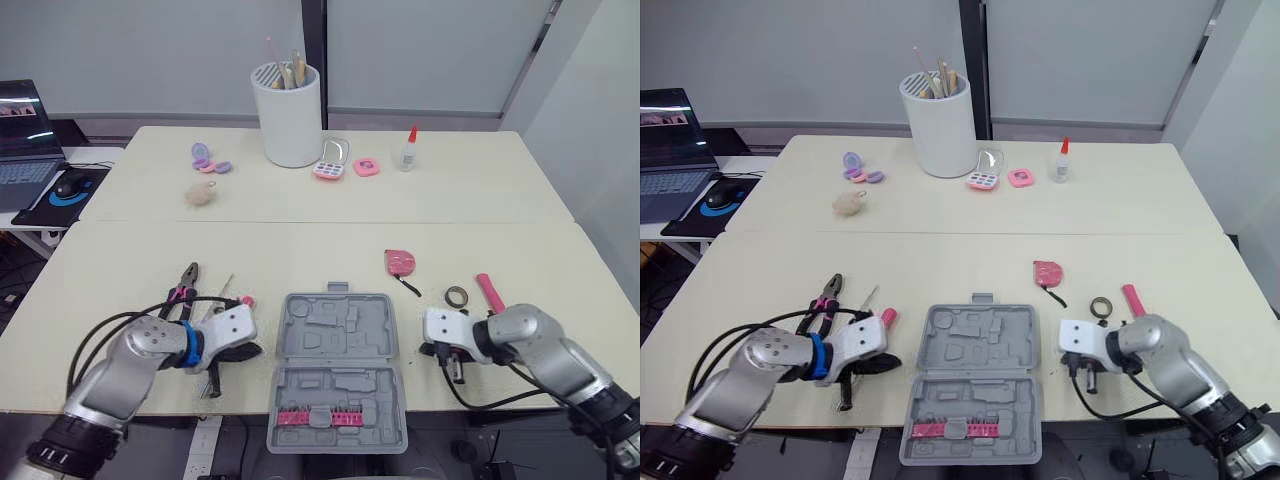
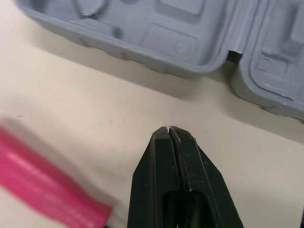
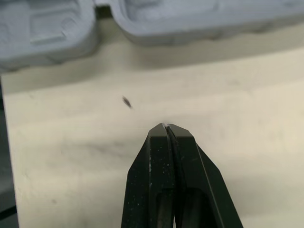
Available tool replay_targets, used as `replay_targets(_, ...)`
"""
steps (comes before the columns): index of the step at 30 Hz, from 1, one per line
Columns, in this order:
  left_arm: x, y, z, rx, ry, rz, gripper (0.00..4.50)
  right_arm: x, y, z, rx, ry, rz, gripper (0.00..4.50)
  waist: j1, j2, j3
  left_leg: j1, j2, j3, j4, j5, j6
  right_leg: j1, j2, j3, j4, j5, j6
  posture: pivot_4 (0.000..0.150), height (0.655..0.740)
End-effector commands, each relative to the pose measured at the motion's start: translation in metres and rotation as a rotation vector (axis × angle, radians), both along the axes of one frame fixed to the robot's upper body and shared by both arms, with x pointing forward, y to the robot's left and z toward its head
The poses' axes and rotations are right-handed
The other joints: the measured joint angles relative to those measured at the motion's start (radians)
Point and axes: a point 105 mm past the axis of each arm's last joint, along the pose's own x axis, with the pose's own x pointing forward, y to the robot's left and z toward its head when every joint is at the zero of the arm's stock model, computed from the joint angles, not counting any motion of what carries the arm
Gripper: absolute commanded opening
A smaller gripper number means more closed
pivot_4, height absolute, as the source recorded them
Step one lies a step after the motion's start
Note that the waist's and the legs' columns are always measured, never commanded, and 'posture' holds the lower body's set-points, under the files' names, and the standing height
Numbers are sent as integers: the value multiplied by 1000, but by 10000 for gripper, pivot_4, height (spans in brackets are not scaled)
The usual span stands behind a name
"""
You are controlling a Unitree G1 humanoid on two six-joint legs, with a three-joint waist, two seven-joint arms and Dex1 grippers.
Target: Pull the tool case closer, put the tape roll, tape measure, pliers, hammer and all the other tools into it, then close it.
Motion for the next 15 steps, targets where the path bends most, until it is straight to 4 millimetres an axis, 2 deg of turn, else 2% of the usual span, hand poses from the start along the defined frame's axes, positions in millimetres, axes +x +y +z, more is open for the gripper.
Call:
replay_targets(1, 5, 13, 34, -99, -72, 48, 1747, 9, -13, 35, 91, -91, -22, 1, 0, 0, 0, 0, 0, 0, 0, 0, 0, 0, 0, 0, 0, 0, 0, 1500, 7400)
replay_targets(3, 7, 29, 49, -162, -85, 115, 5544, 12, -23, 53, 155, -129, -50, 0, 0, 0, 1, 0, 1, 0, 0, 0, 0, 0, -2, 0, 0, 0, 0, 1500, 7400)
replay_targets(8, 0, 93, 76, -218, -134, 295, 19925, 25, -71, 99, 242, -248, -190, 10328, -3, 1, 1, 0, 2, 0, 0, 0, 0, 0, -2, 0, 0, 0, 0, 1500, 7400)
replay_targets(9, -2, 105, 81, -230, -146, 331, 21613, 26, -82, 104, 245, -262, -219, 11774, -3, 1, 1, 1, 2, 1, -1, 0, 0, 0, -2, 0, 0, 0, 0, 1500, 7400)
replay_targets(13, -6, 151, 101, -286, -188, 483, 34831, 18, -119, 123, 295, -270, -316, 21198, 0, 1, 1, 1, 1, 1, -1, 0, 0, 0, -4, -1, -1, 0, 0, 1500, 7400)
replay_targets(15, -9, 166, 105, -295, -191, 532, 41229, 13, -131, 126, 294, -267, -340, 26431, 1, 0, 2, 1, 1, 1, -1, 0, 0, 0, -4, -1, -1, 0, 0, 1500, 7400)
